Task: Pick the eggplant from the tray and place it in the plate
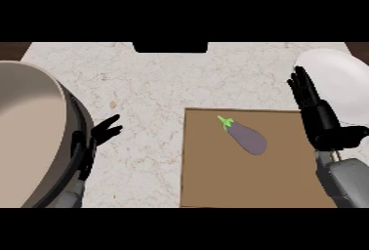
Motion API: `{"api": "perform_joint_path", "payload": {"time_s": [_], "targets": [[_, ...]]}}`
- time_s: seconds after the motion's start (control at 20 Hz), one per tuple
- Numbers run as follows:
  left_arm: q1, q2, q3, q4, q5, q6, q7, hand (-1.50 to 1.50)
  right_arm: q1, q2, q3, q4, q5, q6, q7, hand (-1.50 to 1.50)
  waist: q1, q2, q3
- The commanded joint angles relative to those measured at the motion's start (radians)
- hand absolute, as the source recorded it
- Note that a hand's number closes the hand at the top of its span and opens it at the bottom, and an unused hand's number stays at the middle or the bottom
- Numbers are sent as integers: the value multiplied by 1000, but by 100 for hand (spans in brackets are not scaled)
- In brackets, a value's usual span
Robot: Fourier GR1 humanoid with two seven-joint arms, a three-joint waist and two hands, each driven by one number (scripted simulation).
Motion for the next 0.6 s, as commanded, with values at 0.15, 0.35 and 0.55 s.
{"api": "perform_joint_path", "payload": {"time_s": [0.15, 0.35, 0.55], "targets": [[-116, 29, 34, -55, -42, -95, -1, 0, -87, 73, 352, 148, 312, -83, 279, -150, 83, -5, -16], [-134, 29, 30, -62, -44, -243, 3, 0, -185, -133, 553, 169, 563, 95, 259, 150, 206, -15, -68], [-173, -9, 98, -61, -53, -229, 42, 0, -204, -32, 683, 258, 691, 108, 574, -150, 99, -16, -19]]}}
